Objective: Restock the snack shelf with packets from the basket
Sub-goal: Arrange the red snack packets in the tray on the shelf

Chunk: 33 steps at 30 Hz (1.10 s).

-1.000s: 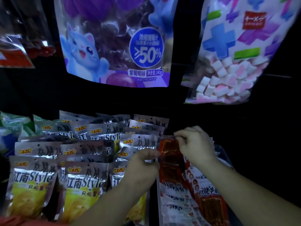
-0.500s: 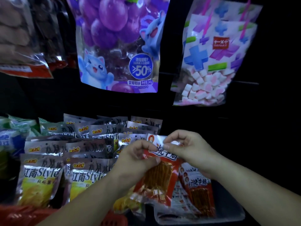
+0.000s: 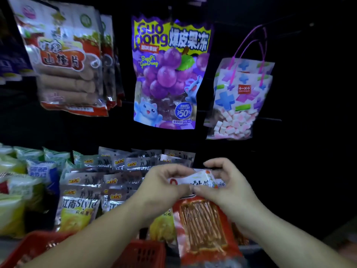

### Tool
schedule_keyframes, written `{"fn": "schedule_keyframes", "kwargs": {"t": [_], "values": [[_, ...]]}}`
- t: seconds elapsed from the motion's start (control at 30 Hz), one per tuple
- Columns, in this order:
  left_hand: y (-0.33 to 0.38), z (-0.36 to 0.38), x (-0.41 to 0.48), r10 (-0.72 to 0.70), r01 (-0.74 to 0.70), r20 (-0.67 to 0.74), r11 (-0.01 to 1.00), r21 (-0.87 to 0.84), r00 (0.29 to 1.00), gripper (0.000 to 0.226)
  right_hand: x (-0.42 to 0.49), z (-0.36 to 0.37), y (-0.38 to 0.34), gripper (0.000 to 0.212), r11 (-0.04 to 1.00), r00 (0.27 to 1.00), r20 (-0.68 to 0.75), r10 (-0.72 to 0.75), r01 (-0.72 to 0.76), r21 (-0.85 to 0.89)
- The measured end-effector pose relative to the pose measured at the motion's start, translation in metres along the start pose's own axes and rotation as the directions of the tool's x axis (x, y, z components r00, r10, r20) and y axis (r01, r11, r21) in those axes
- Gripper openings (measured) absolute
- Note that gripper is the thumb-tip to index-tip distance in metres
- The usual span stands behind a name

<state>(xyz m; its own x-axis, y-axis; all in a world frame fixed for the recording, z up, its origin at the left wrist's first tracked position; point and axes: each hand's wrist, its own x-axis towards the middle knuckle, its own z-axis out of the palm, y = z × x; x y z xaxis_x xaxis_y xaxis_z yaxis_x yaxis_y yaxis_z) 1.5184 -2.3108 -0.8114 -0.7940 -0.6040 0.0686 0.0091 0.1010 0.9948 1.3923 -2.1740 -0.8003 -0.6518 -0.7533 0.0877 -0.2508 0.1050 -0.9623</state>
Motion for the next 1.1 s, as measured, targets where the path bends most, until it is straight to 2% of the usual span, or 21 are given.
{"fn": "schedule_keyframes", "kwargs": {"t": [0.07, 0.17, 0.23, 0.3, 0.47, 0.57, 0.63, 0.73, 0.83, 0.93, 1.03, 1.1], "values": [[0.012, -0.008, -0.012, 0.022, -0.022, 0.005, 1.000, -0.001, 1.000, 0.027, -0.022, 0.006, -0.005, 0.058, 0.995, 0.999, 0.006, 0.040, -0.041, 0.093], [0.017, -0.017, -0.028, 0.032, -0.030, -0.038, 0.998, 0.053, 0.999, 0.042, -0.043, 0.012, -0.011, 0.068, 0.993, 0.998, 0.027, 0.048, -0.051, 0.106], [0.015, -0.019, -0.038, -0.005, 0.007, -0.032, 0.999, 0.054, 0.999, 0.052, -0.048, 0.015, -0.011, 0.064, 0.996, 1.000, 0.001, 0.017, -0.017, 0.086], [0.012, -0.019, -0.046, -0.040, 0.040, -0.001, 0.998, 0.056, 0.999, 0.052, -0.051, 0.016, -0.008, 0.059, 0.999, 1.000, -0.008, 0.004, -0.004, 0.044], [0.008, -0.019, -0.058, -0.073, 0.078, -0.064, 0.994, 0.082, 0.995, 0.050, -0.051, 0.009, -0.006, 0.057, 0.991, 0.993, 0.093, 0.077, -0.087, 0.107], [0.007, -0.014, -0.058, -0.040, 0.048, -0.143, 0.997, 0.054, 0.989, 0.065, -0.045, 0.005, -0.001, 0.058, 0.991, 0.997, 0.031, 0.077, -0.080, 0.105], [0.008, -0.006, -0.061, -0.060, 0.063, -0.169, 0.998, 0.016, 0.984, 0.063, -0.042, 0.006, 0.001, 0.063, 0.995, 0.995, -0.067, 0.071, -0.066, 0.072], [0.010, 0.013, -0.066, -0.167, 0.161, -0.034, 0.976, -0.144, 0.985, 0.055, -0.037, 0.008, 0.001, 0.056, 0.991, 0.982, -0.173, 0.070, -0.049, 0.122], [0.011, 0.016, -0.061, -0.166, 0.147, -0.098, 0.973, -0.178, 0.981, 0.043, -0.035, 0.004, 0.003, 0.050, 0.977, 0.989, -0.007, 0.148, -0.145, 0.157], [0.011, 0.005, -0.055, -0.166, 0.150, -0.087, 0.975, -0.164, 0.982, 0.045, -0.035, -0.002, 0.005, 0.069, 0.951, 0.972, 0.159, 0.176, -0.209, 0.227], [0.010, 0.000, -0.056, -0.199, 0.207, 0.075, 0.970, -0.127, 0.977, 0.063, -0.034, -0.004, 0.005, 0.073, 0.956, 0.984, 0.079, 0.159, -0.173, 0.237], [0.010, -0.001, -0.056, -0.203, 0.209, 0.079, 0.975, -0.078, 0.976, 0.070, -0.032, -0.003, 0.005, 0.068, 0.956, 0.988, 0.007, 0.157, -0.153, 0.252]]}}
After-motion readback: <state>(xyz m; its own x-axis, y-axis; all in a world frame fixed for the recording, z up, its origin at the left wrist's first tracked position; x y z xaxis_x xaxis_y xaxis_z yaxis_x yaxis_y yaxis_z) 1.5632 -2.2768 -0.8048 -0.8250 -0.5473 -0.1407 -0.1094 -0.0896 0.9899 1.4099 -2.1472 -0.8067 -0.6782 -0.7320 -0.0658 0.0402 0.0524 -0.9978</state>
